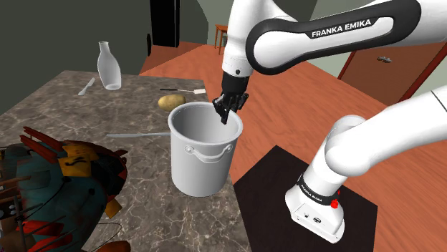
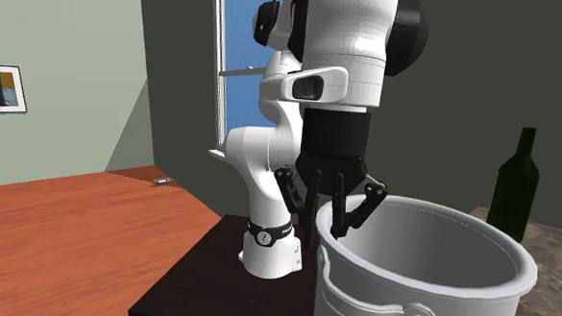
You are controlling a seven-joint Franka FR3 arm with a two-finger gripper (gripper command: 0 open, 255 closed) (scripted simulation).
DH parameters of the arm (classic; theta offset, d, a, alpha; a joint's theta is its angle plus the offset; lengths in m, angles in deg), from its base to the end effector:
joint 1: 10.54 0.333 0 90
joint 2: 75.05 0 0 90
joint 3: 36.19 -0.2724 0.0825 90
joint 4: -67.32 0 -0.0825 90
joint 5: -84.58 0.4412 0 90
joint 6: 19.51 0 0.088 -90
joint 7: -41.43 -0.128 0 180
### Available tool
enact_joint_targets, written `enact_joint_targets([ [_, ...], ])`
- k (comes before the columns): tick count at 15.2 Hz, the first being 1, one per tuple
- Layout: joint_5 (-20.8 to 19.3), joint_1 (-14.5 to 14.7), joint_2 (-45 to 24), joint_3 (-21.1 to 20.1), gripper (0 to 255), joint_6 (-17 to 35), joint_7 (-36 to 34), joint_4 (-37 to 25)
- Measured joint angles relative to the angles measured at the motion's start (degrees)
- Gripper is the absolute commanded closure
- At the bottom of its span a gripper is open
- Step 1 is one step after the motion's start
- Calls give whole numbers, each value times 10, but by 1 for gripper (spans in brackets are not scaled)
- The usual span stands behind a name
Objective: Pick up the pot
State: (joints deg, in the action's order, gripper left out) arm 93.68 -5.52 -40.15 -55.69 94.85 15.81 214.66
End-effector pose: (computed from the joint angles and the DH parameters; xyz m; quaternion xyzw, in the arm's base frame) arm 0.4075 0.1802 0.3720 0.9972 -0.0704 0.0150 0.0192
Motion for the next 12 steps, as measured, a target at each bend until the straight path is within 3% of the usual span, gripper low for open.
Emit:
enact_joint_targets([
  [12, -9, -3, 15, 14, 255, -90, 3, -70],
])
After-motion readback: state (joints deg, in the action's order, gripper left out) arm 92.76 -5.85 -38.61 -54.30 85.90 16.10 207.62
